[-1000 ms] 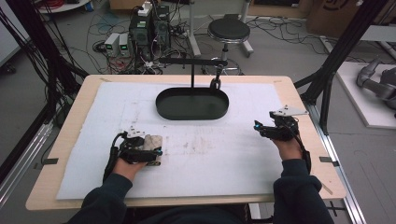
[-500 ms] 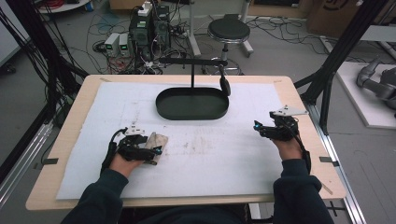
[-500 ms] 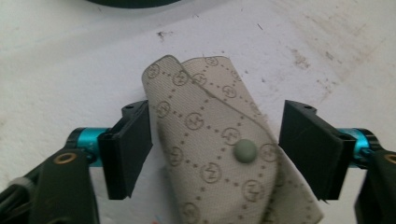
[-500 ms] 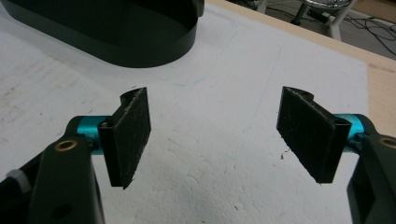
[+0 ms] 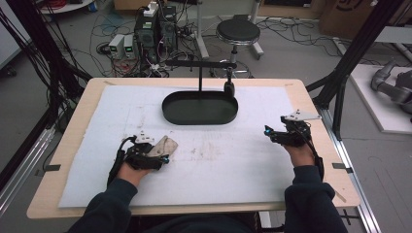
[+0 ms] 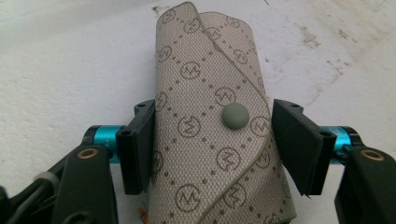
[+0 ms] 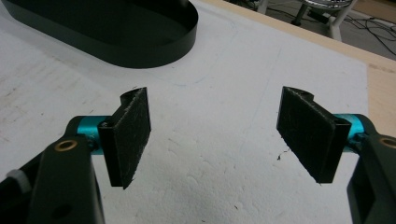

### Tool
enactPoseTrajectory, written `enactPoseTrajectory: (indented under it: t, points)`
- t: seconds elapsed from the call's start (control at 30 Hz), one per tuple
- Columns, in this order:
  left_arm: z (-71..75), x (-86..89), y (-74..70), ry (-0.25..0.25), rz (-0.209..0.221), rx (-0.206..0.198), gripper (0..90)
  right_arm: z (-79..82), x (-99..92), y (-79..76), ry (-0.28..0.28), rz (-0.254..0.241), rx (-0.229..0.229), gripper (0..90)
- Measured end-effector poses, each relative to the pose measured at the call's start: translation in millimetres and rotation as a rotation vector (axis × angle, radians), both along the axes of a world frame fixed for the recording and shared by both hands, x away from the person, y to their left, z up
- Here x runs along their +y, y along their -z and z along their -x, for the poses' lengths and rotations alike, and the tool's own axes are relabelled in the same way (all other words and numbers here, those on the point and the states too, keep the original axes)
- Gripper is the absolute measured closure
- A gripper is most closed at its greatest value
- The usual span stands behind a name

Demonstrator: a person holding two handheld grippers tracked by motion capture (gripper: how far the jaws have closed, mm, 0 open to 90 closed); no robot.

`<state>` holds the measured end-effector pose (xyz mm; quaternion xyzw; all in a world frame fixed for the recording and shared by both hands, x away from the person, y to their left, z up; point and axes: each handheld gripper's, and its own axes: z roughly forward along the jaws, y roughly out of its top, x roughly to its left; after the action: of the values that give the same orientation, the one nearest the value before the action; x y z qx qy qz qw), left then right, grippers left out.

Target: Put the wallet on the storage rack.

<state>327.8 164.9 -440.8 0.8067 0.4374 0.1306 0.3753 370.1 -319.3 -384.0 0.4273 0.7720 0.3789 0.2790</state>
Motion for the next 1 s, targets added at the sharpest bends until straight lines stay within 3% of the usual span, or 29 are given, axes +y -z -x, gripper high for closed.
enactPoseTrajectory:
  t: [0.13,0.17,0.23,0.37,0.6,0.67,0.7,0.8,1.0]
  points:
    - [-2.1,2.8,-5.0,0.02,0.007,-0.019,39.2,-0.3,-0.6,0.2,0.002,0.001,0.004,26.7]
    - [-2.2,4.1,-8.3,0.015,0.029,-0.036,41.9,-0.3,-0.8,0.2,0.0,0.002,0.004,26.7]
    - [-4.4,7.3,-15.1,0.014,0.026,-0.068,45.2,-0.2,-0.8,0.2,-0.001,-0.002,0.004,26.7]
    - [-8.1,10.7,-12.5,0.009,0.02,-0.042,45.2,-0.5,-2.4,0.6,0.002,-0.004,0.006,26.7]
    - [-8.3,8.3,-6.0,-0.02,0.016,-0.044,39.4,-0.3,-3.9,2.1,0.004,-0.007,0.007,26.7]
    - [-8.2,7.6,-5.7,-0.023,0.006,-0.05,33.9,0.1,-3.5,1.8,0.005,-0.01,0.004,26.7]
    - [-7.8,5.6,-3.7,-0.022,-0.039,-0.043,29.4,0.4,-3.7,1.5,0.003,-0.009,0.002,26.7]
    - [-6.3,1.4,-1.7,-0.004,-0.099,-0.042,27.7,0.5,-3.9,1.6,0.007,-0.01,0.008,26.8]
    - [-5.8,-0.8,-1.2,0.011,-0.116,-0.066,33.0,0.2,-3.1,2.0,0.004,-0.004,0.009,26.7]
